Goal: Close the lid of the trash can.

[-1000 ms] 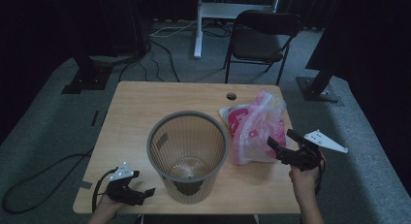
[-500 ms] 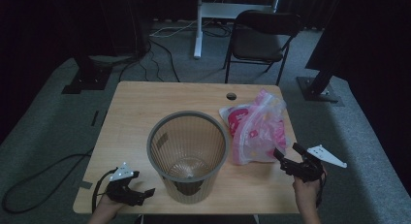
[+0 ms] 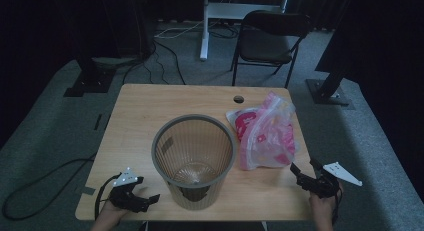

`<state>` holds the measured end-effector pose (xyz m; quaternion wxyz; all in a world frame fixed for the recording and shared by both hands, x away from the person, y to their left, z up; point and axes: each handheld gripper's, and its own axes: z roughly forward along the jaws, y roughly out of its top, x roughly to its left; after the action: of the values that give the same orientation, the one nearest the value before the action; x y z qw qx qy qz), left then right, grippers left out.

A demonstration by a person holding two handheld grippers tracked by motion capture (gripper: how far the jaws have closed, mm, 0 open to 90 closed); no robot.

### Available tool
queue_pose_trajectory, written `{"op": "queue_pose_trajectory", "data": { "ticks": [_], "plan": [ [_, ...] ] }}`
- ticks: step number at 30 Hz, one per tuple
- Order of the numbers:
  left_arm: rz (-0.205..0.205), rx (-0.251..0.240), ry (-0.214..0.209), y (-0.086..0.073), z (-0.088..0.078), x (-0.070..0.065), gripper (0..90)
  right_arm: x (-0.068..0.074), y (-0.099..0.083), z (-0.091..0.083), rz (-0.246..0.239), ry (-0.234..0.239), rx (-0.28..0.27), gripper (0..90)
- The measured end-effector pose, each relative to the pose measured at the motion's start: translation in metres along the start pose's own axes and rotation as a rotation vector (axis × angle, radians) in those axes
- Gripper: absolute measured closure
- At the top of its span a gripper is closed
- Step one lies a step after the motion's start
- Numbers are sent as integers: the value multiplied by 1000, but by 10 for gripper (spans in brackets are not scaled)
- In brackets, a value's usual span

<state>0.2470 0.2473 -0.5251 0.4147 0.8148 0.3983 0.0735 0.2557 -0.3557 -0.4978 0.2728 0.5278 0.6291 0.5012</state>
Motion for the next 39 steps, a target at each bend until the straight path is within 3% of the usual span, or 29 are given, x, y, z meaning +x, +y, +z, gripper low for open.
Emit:
{"op": "queue_pose_trajectory", "data": {
  "ticks": [7,11,17,23,27,31,37,39],
  "plan": [
    [-1,1,0,0,0,0,7,-7,-17,-1,-20,-39,56,116],
    [2,1,-1,0,0,0,7,-11,-25,-2,-13,-36,68,116],
    [1,-4,-1,0,-1,0,7,-15,-37,-3,-31,-104,98,116],
    [1,-4,-1,-1,-1,0,7,-17,-44,-1,-25,-93,137,116],
    [4,-2,3,-1,-1,-1,7,-15,-50,-2,-57,-90,184,116],
    [8,2,2,-1,-1,-1,7,-14,-56,-7,-84,-101,188,116],
    [5,-2,2,-1,-1,-1,7,-16,-61,-10,-78,-81,184,116],
    [6,0,1,-1,-1,-1,7,-14,-62,-9,-83,-97,186,116]
  ]
}}
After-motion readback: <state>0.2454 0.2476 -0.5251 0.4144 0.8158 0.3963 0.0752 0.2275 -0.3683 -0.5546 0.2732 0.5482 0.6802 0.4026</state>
